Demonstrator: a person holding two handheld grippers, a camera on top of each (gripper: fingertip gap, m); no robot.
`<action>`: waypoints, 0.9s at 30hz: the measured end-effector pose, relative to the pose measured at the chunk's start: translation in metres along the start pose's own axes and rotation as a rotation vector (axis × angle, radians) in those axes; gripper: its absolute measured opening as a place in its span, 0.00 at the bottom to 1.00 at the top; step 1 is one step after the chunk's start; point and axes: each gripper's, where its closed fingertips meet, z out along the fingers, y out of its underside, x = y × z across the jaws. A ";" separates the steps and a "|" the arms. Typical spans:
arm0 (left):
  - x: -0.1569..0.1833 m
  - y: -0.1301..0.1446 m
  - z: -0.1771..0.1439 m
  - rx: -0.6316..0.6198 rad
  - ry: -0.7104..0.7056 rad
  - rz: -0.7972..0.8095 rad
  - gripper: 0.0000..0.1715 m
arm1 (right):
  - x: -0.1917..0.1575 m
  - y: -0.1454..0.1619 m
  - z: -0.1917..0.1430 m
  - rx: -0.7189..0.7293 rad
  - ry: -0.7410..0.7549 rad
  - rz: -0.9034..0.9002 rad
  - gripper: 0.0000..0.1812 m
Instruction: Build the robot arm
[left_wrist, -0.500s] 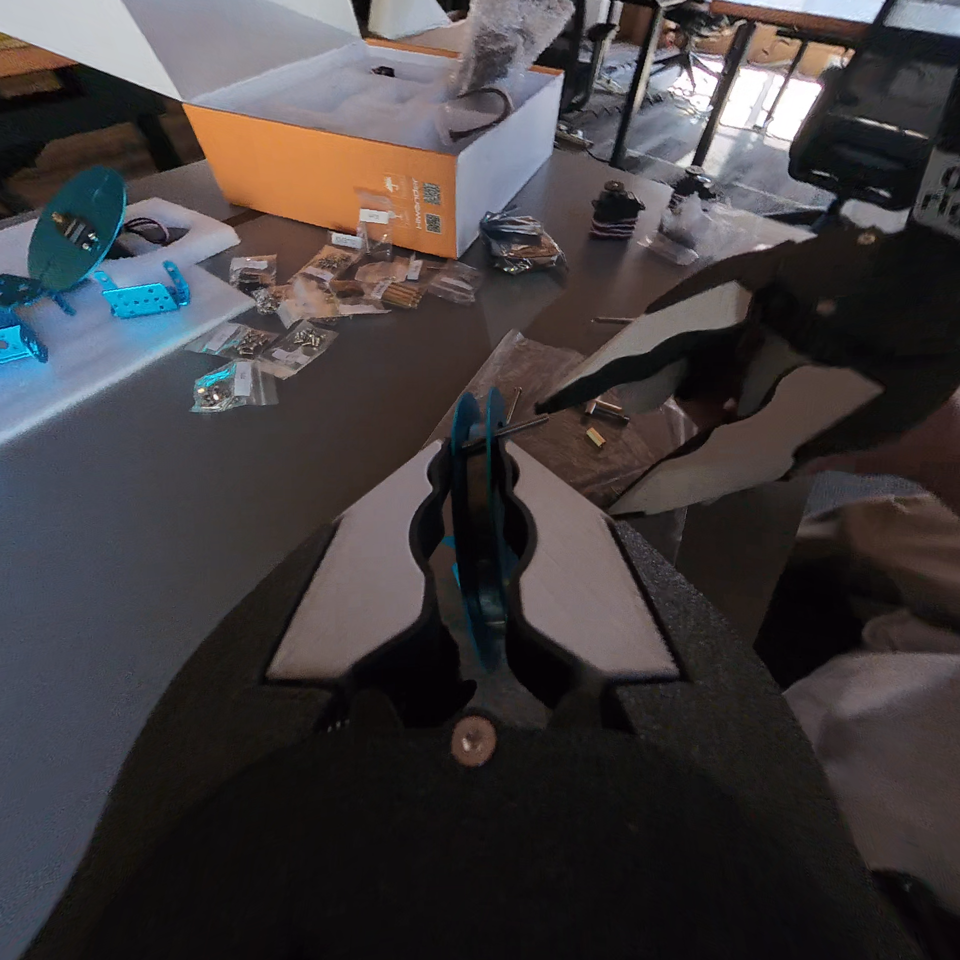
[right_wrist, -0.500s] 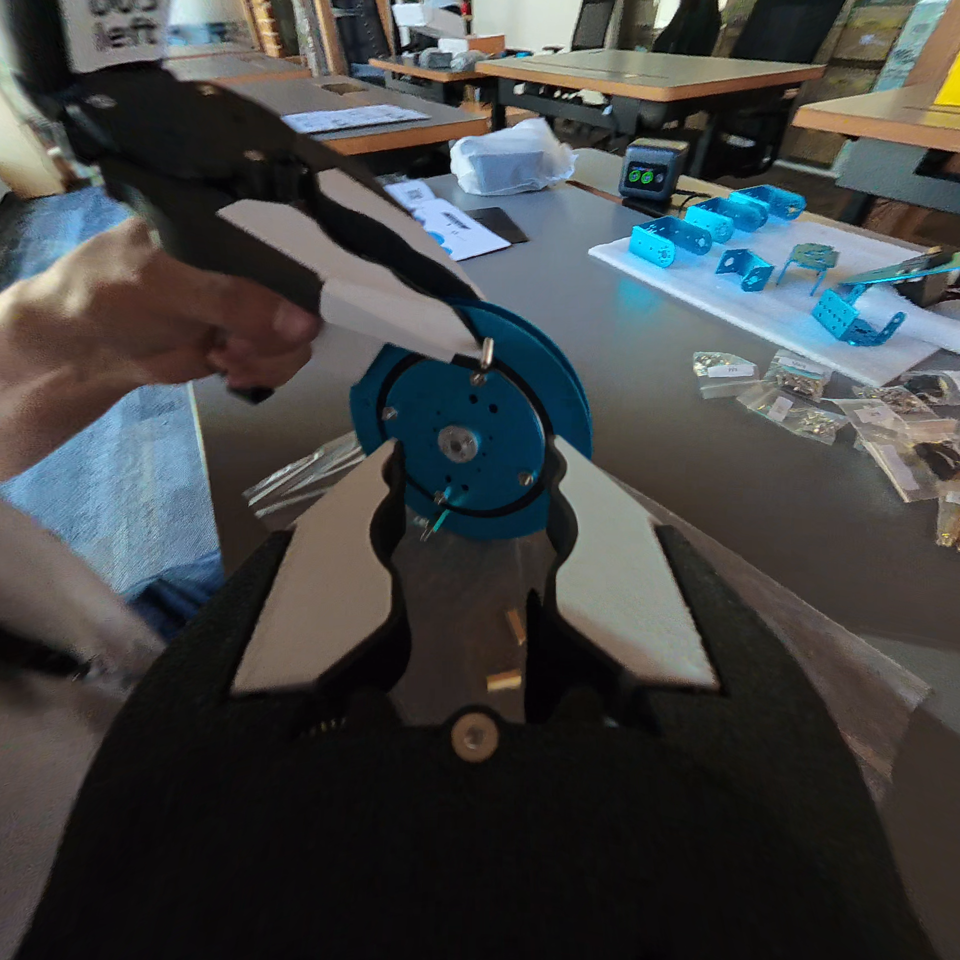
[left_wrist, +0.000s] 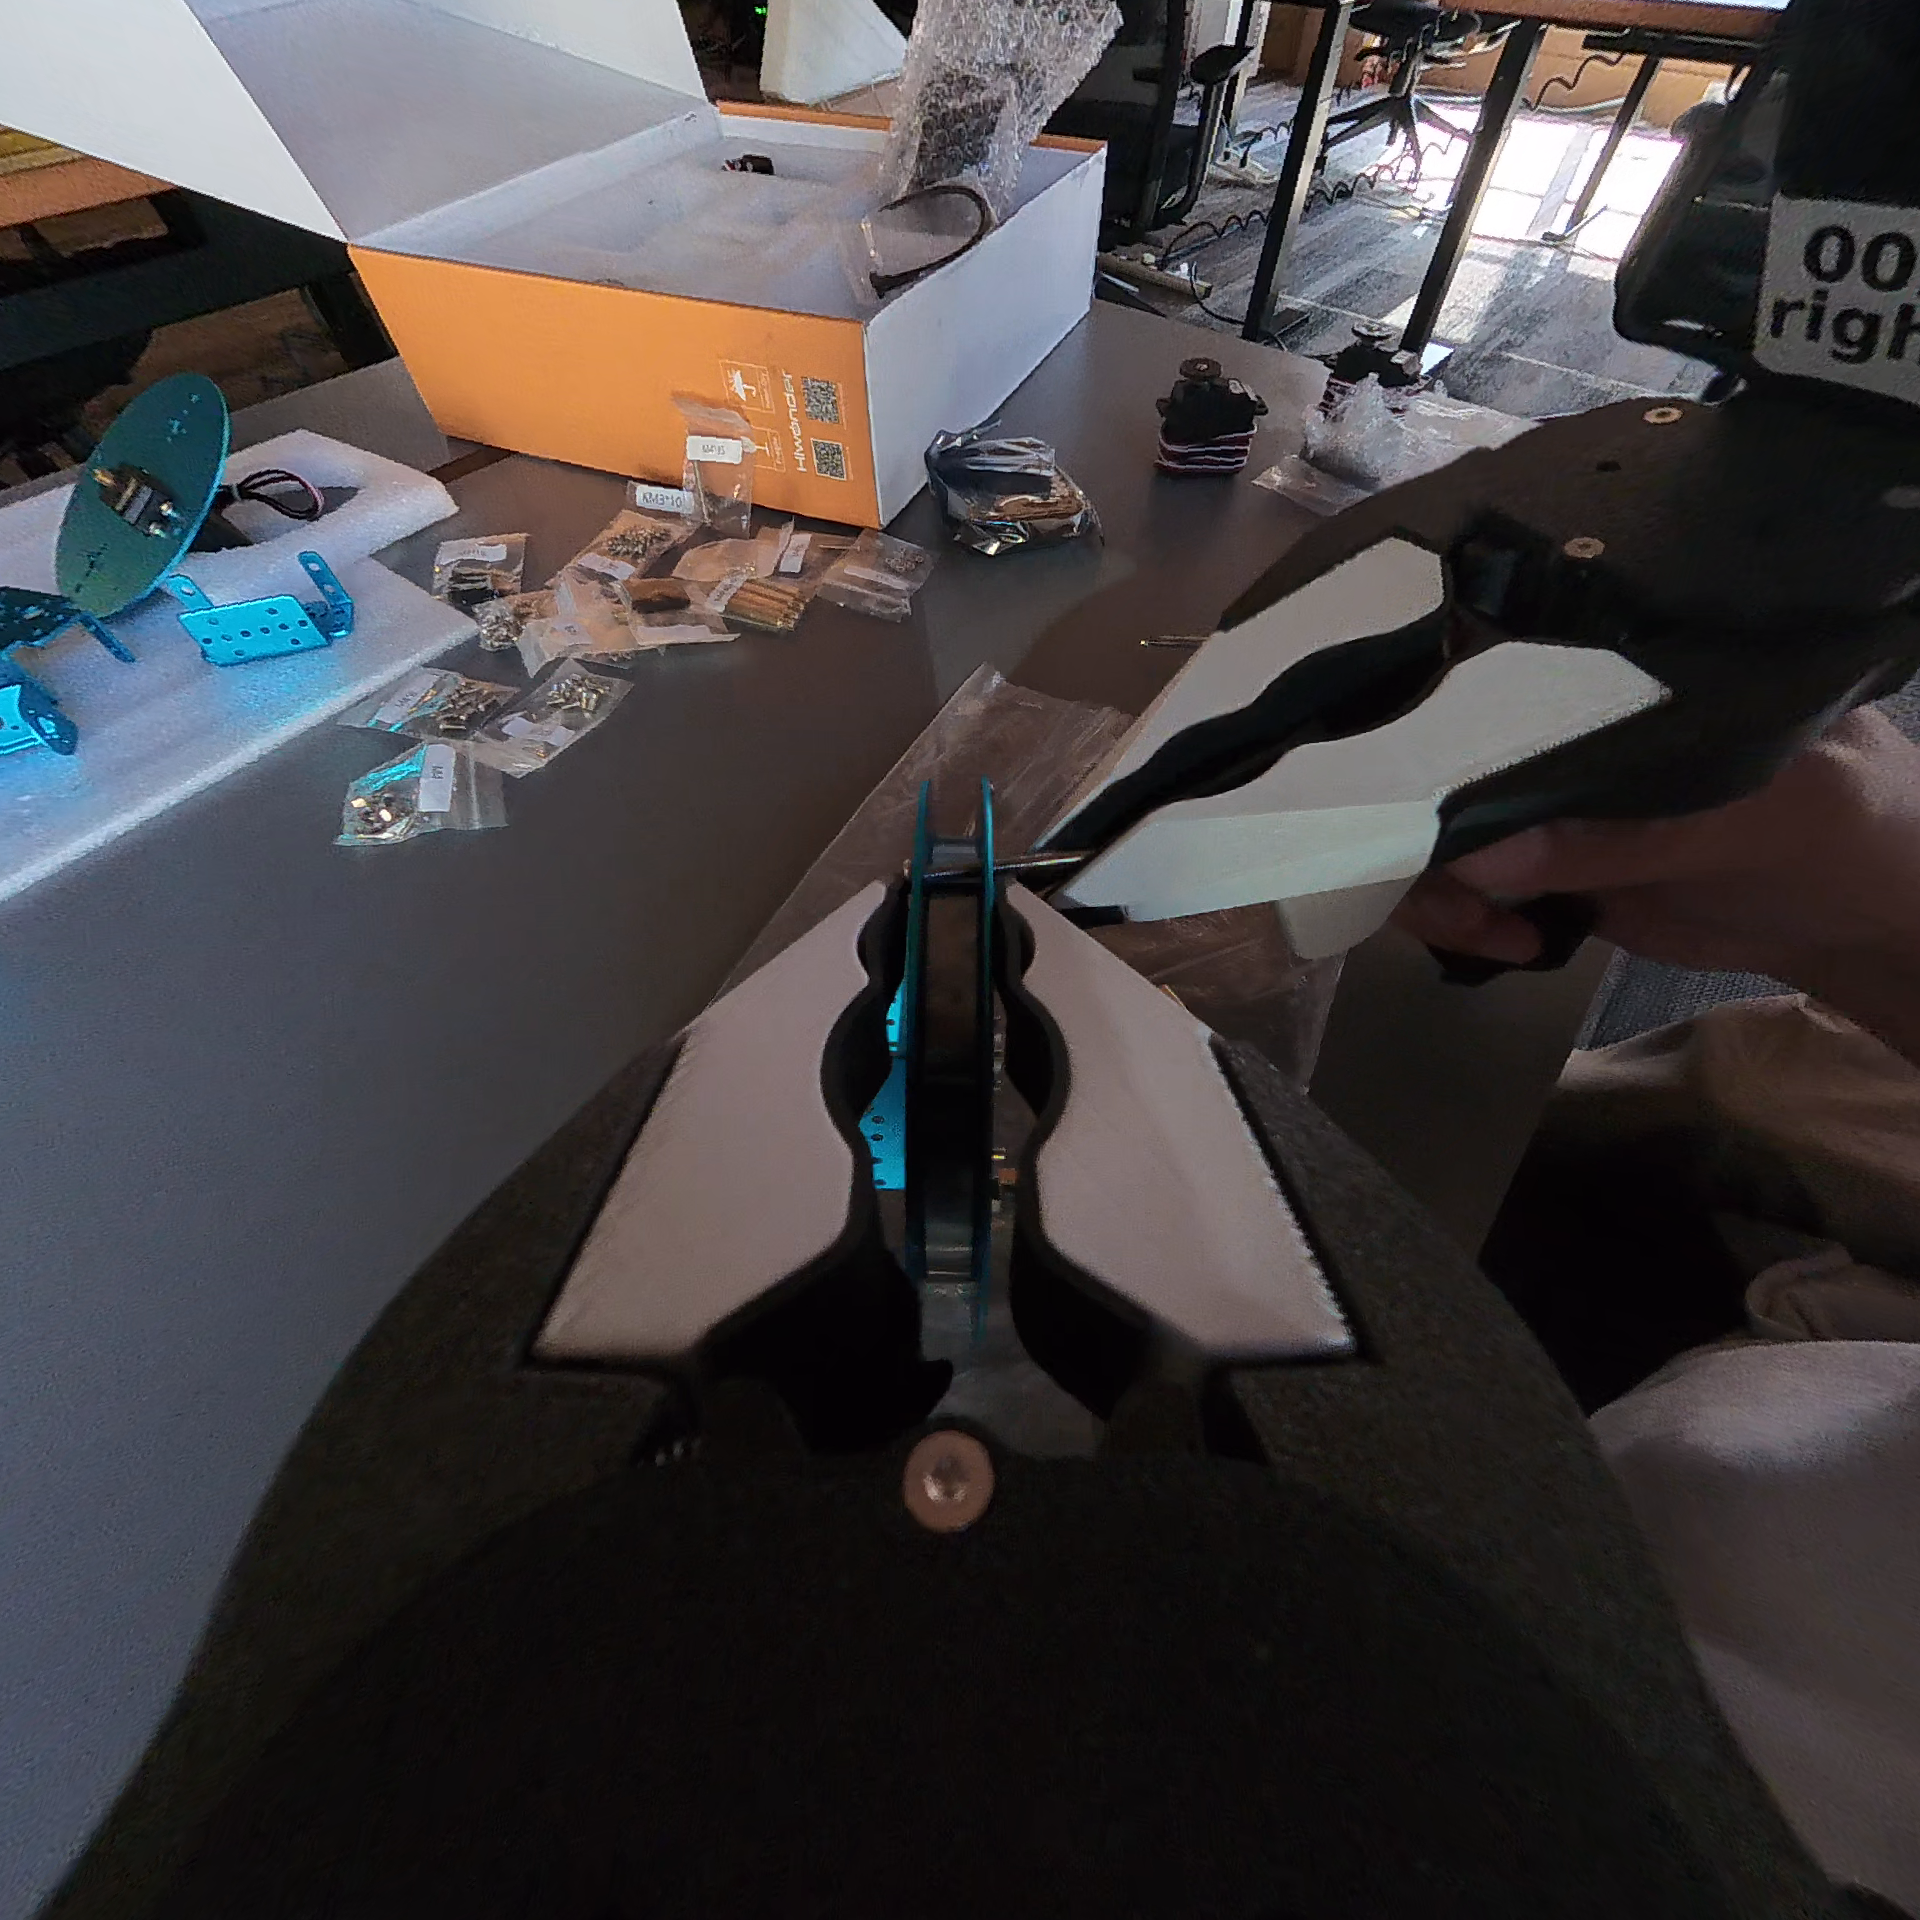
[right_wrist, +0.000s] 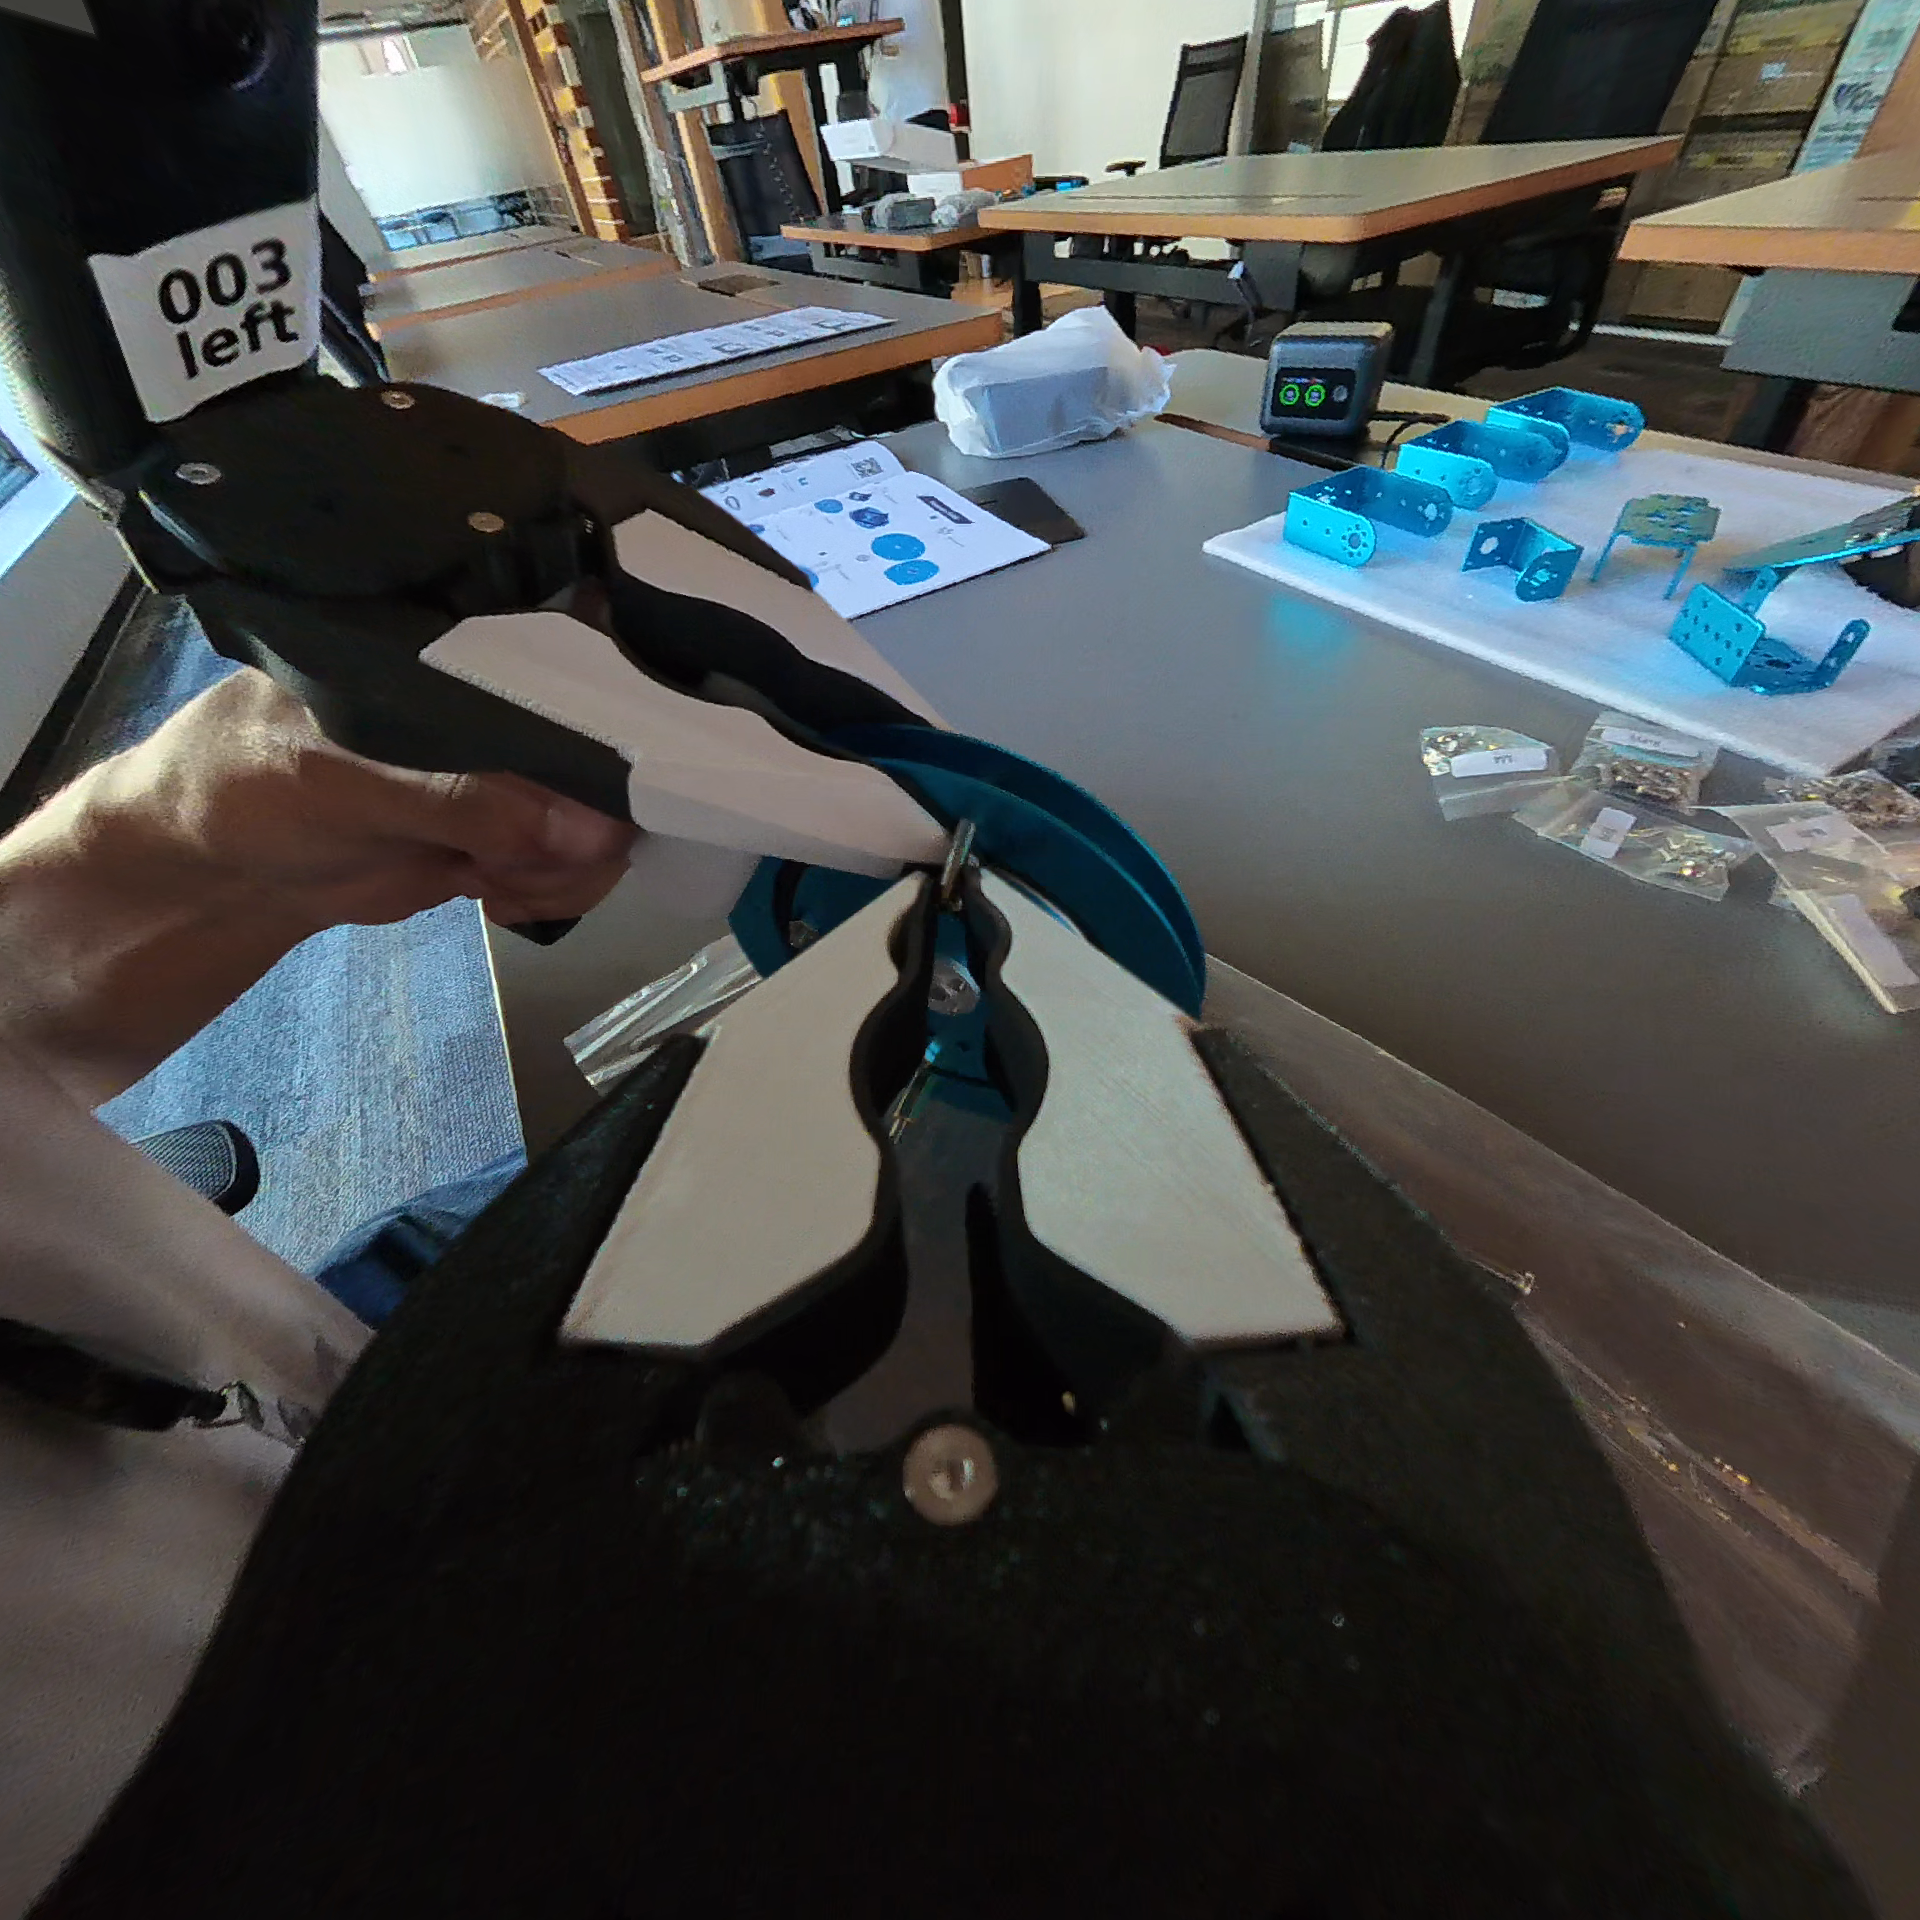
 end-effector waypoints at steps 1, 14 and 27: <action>0.000 0.000 0.000 -0.001 -0.001 -0.003 0.08 | 0.000 -0.001 0.000 0.006 0.018 -0.005 0.01; -0.003 0.002 -0.008 0.038 -0.063 -0.043 0.08 | -0.006 0.002 0.000 0.007 0.028 0.058 0.02; -0.031 0.003 -0.033 0.063 -0.072 -0.186 0.07 | 0.028 0.095 -0.029 -0.479 -0.045 -0.202 0.11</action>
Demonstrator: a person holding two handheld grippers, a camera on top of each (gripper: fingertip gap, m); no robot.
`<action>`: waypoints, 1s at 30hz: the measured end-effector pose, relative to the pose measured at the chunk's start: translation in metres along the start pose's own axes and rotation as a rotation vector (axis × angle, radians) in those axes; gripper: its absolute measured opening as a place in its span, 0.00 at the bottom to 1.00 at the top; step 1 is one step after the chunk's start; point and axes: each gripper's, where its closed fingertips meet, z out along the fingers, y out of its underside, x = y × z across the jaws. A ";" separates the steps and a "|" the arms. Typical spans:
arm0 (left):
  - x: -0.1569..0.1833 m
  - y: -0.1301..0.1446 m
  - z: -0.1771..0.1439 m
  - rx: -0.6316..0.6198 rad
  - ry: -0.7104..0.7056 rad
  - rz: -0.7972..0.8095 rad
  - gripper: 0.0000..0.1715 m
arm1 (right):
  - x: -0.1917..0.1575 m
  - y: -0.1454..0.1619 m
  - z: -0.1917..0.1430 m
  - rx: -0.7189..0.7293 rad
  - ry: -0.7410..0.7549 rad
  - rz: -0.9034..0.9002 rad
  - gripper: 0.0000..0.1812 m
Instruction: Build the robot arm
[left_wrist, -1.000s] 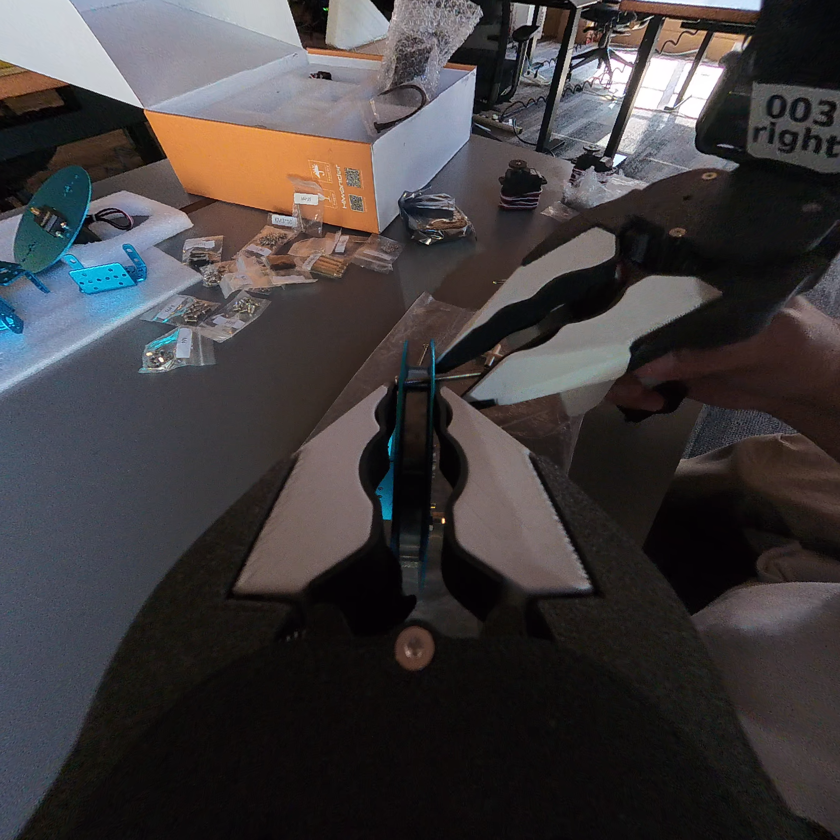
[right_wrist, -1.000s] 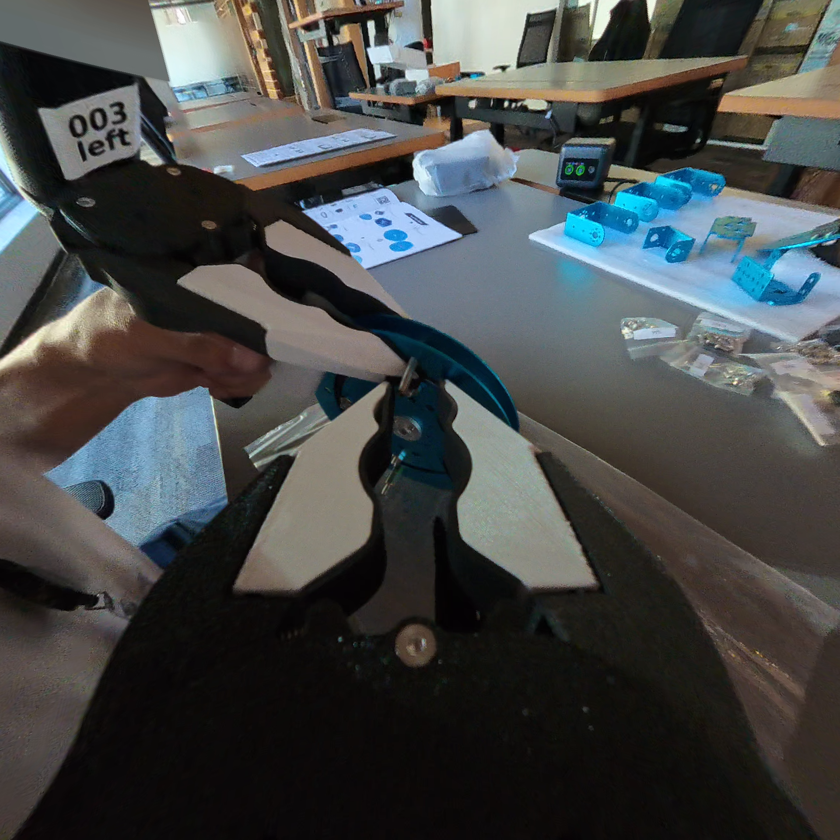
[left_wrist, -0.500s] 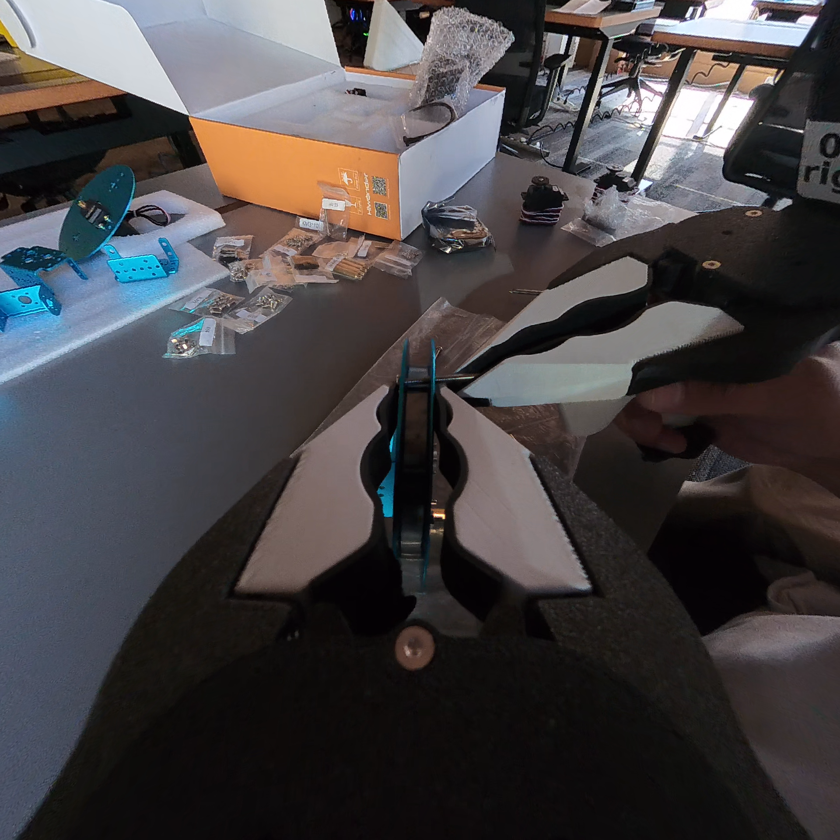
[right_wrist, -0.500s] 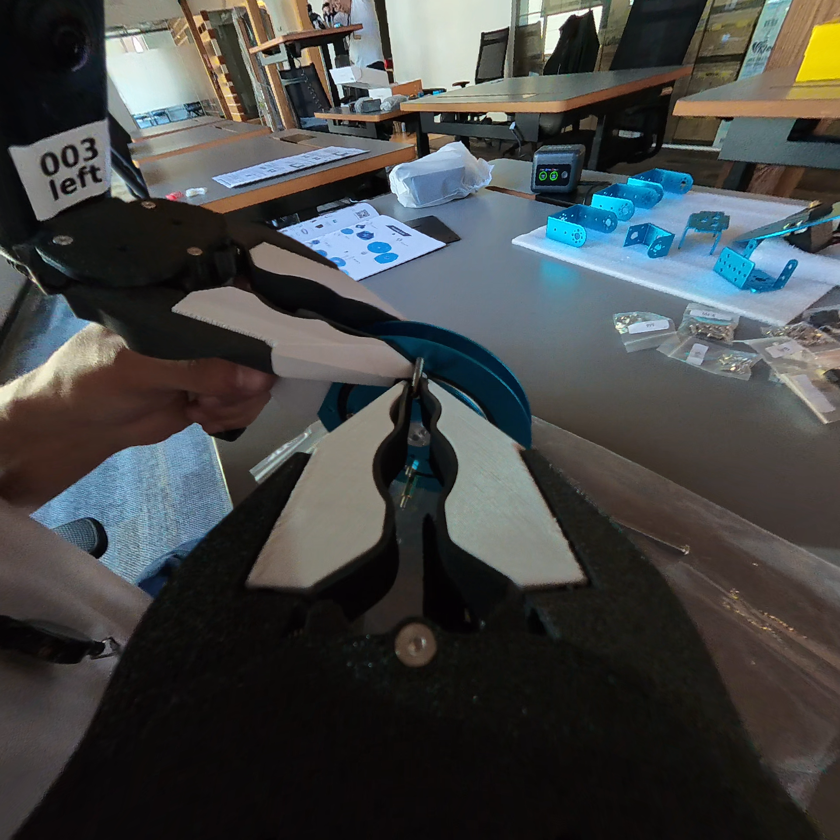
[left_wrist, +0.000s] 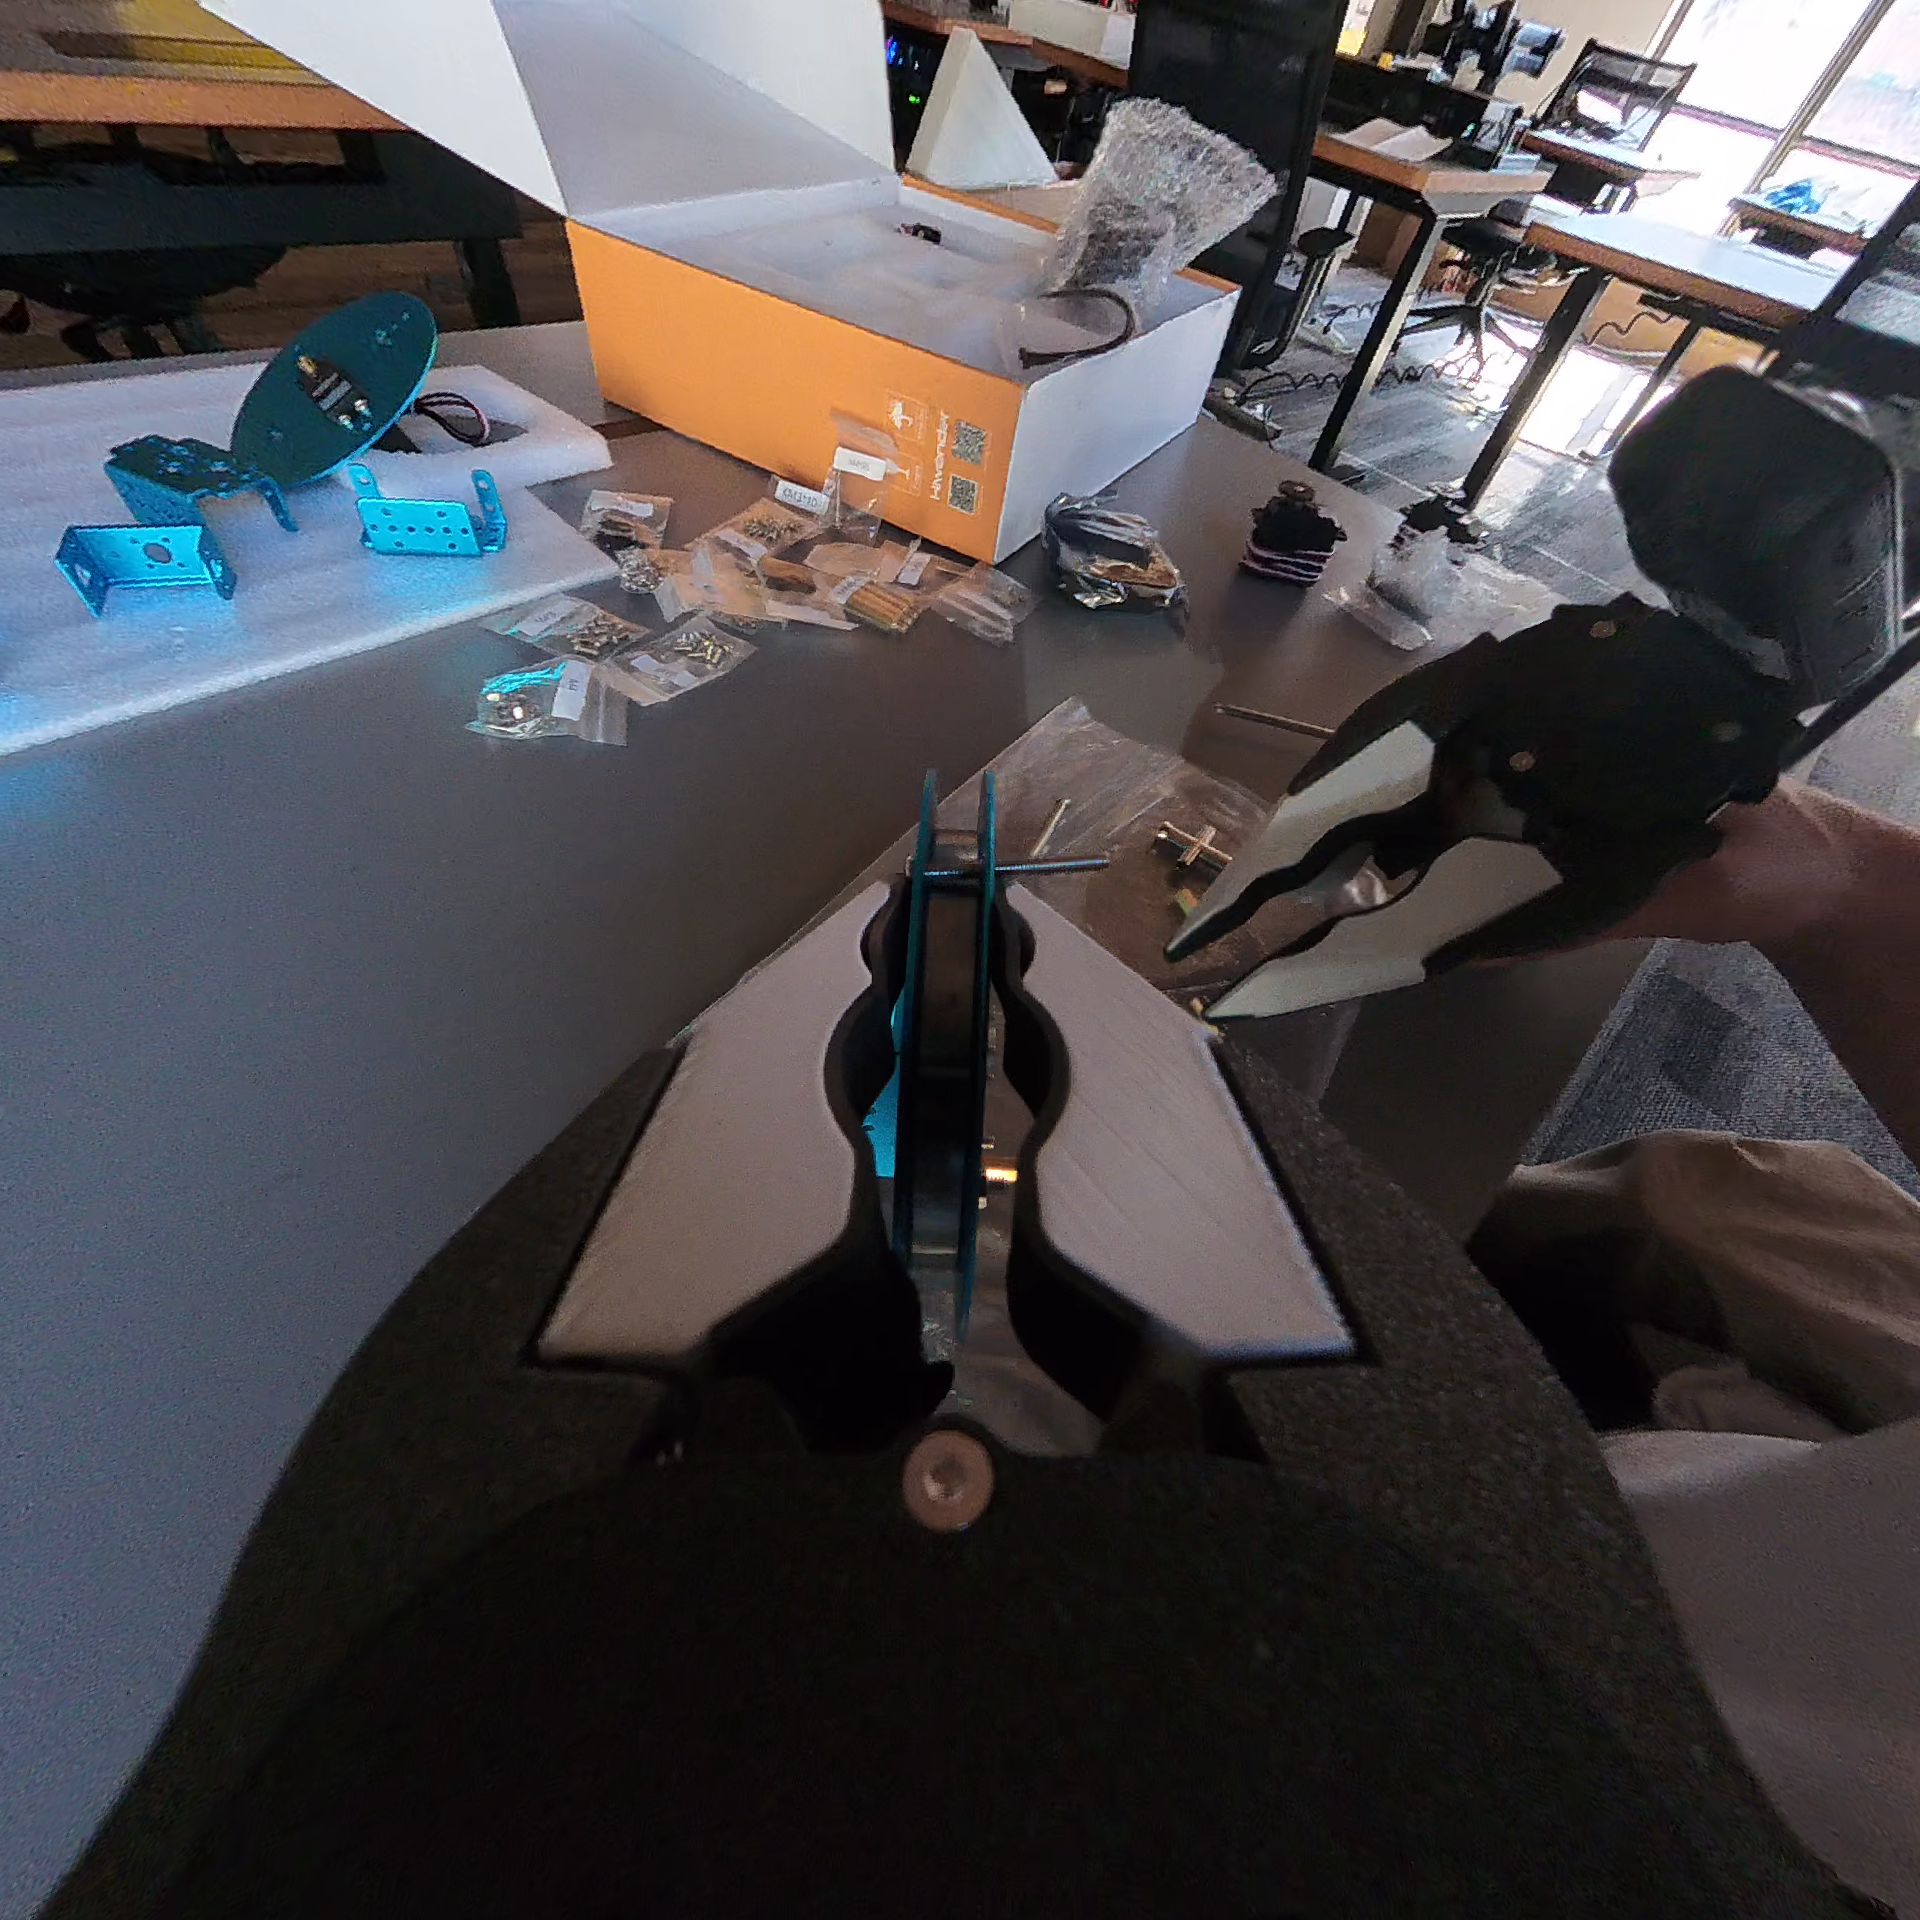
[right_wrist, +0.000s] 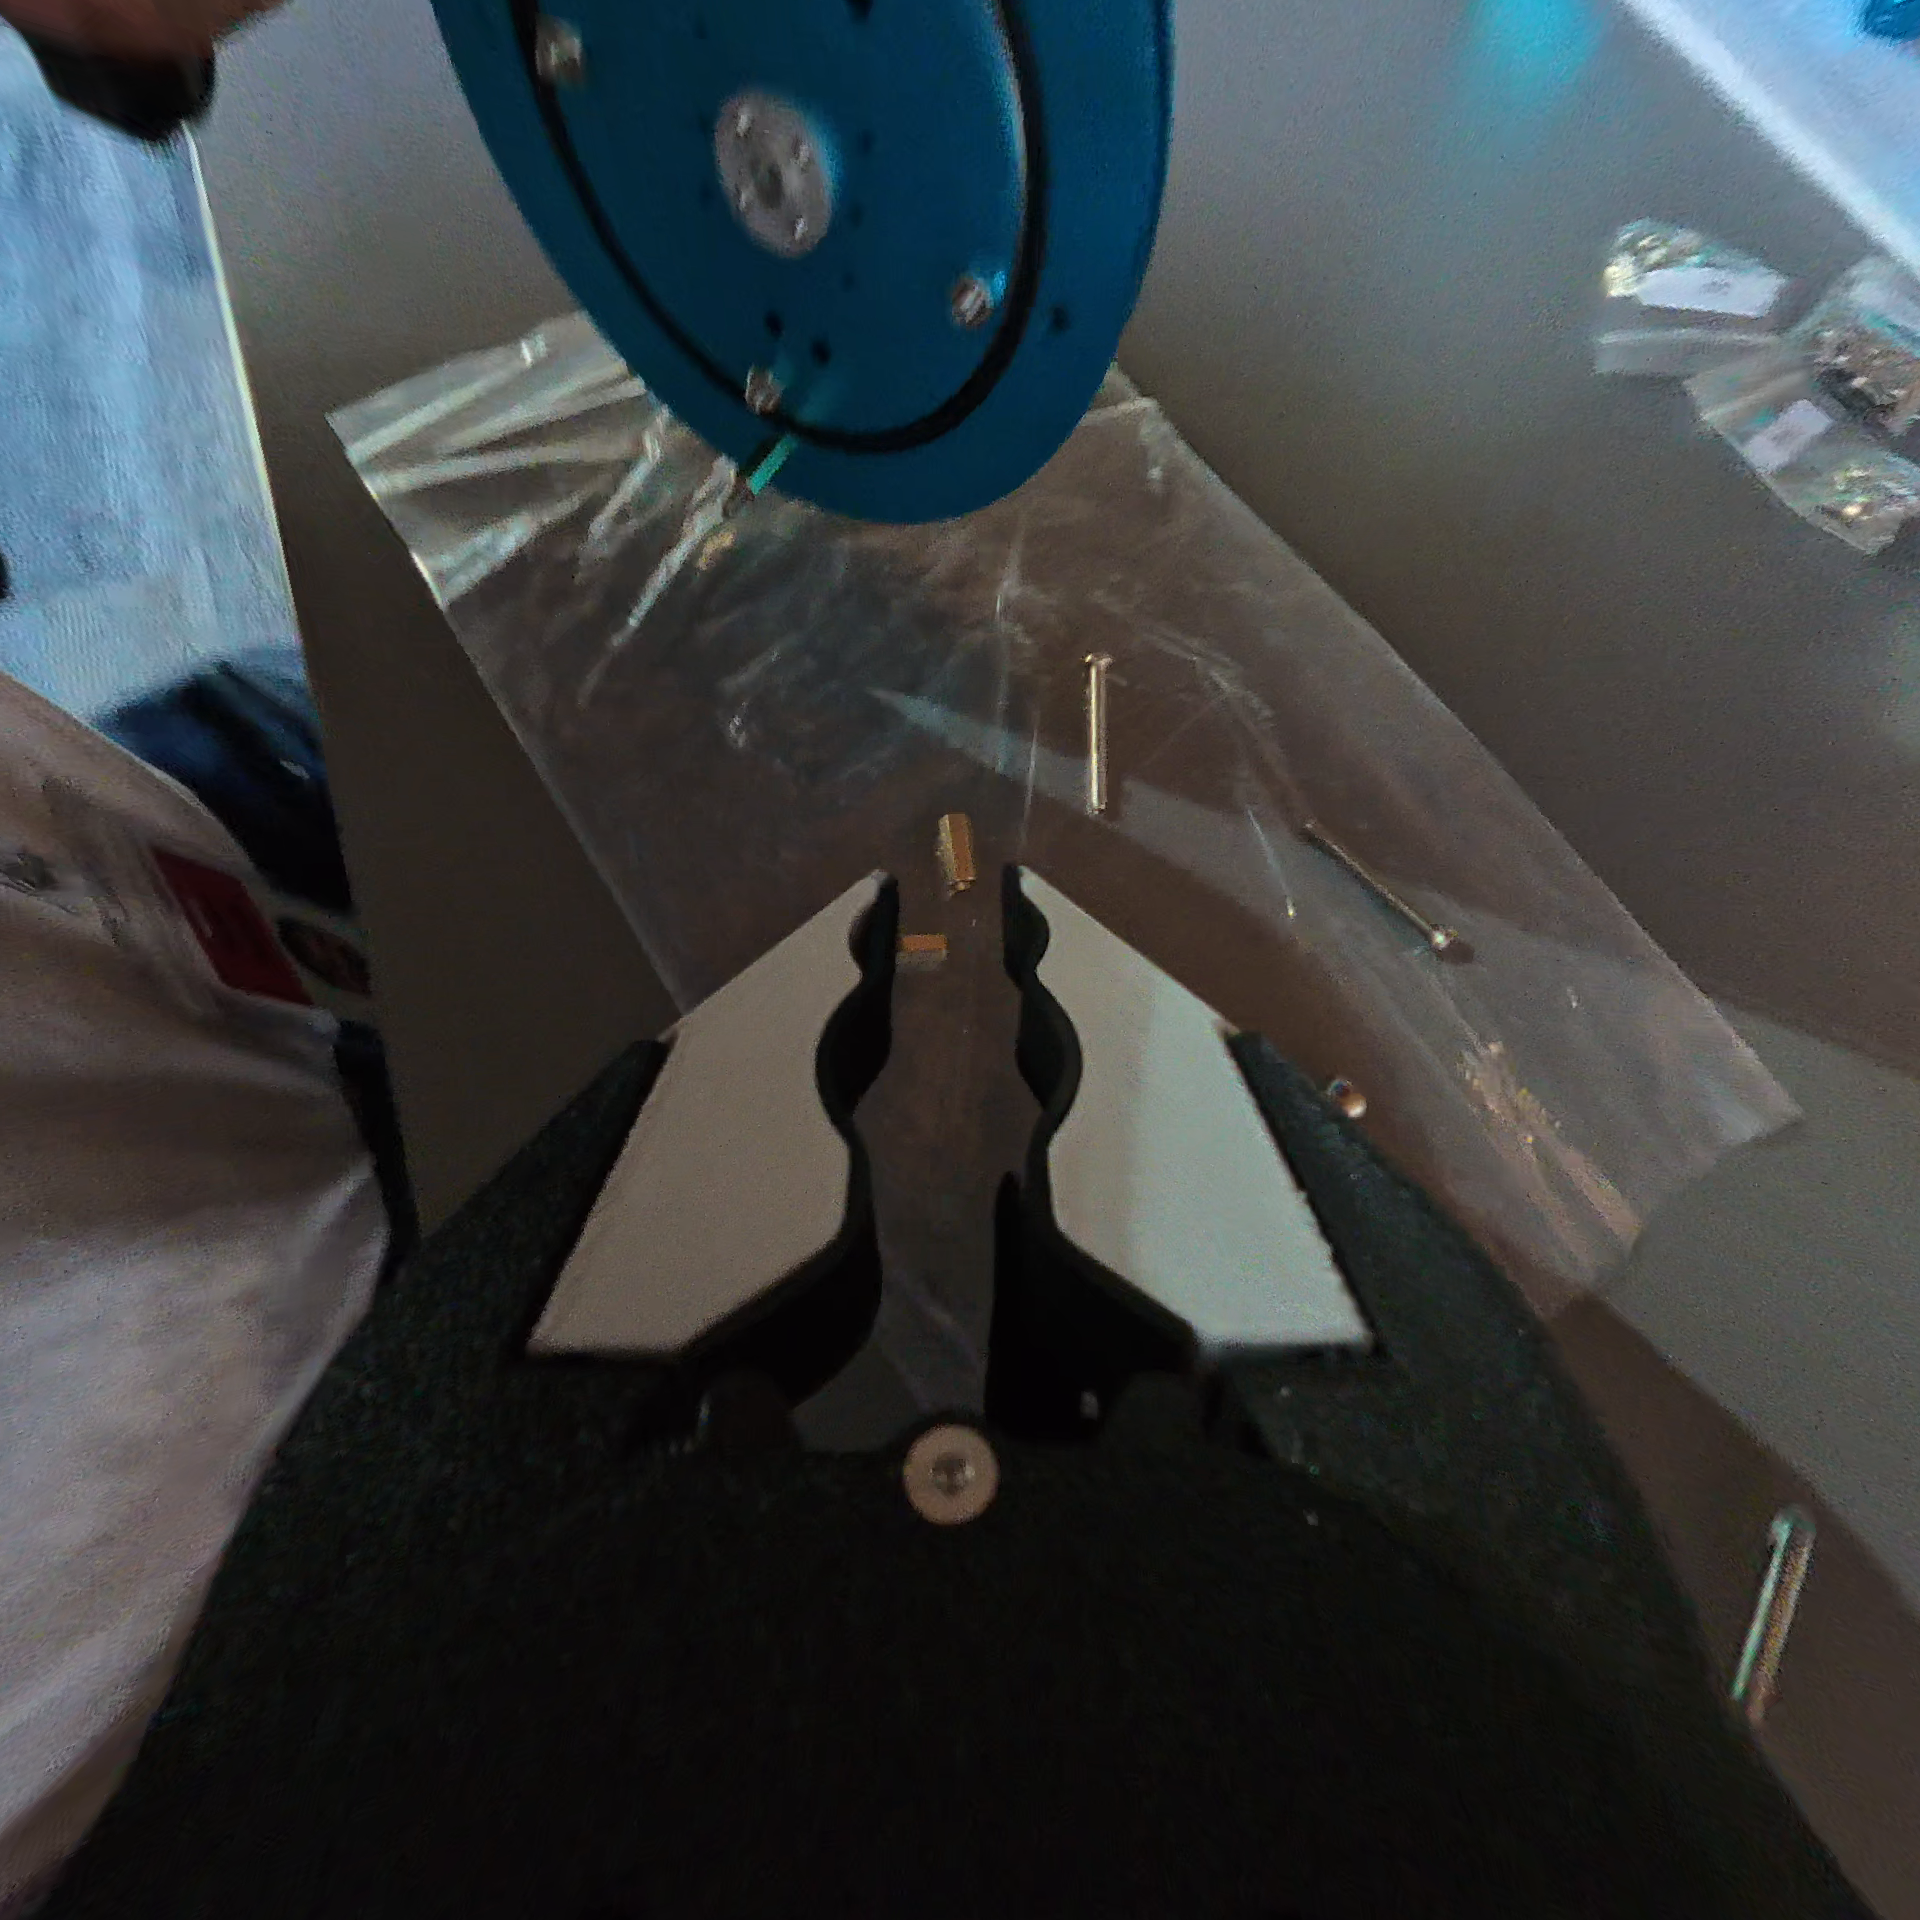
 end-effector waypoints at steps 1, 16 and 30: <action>-0.002 0.002 0.001 -0.003 -0.006 -0.004 0.08 | 0.003 0.002 0.005 -0.030 0.010 -0.035 0.10; -0.011 0.006 0.003 -0.003 0.004 -0.051 0.07 | 0.000 -0.001 0.019 -0.070 -0.084 -0.048 0.04; -0.015 -0.011 0.009 0.017 -0.010 -0.035 0.07 | 0.017 -0.078 -0.008 0.115 0.508 -0.409 0.03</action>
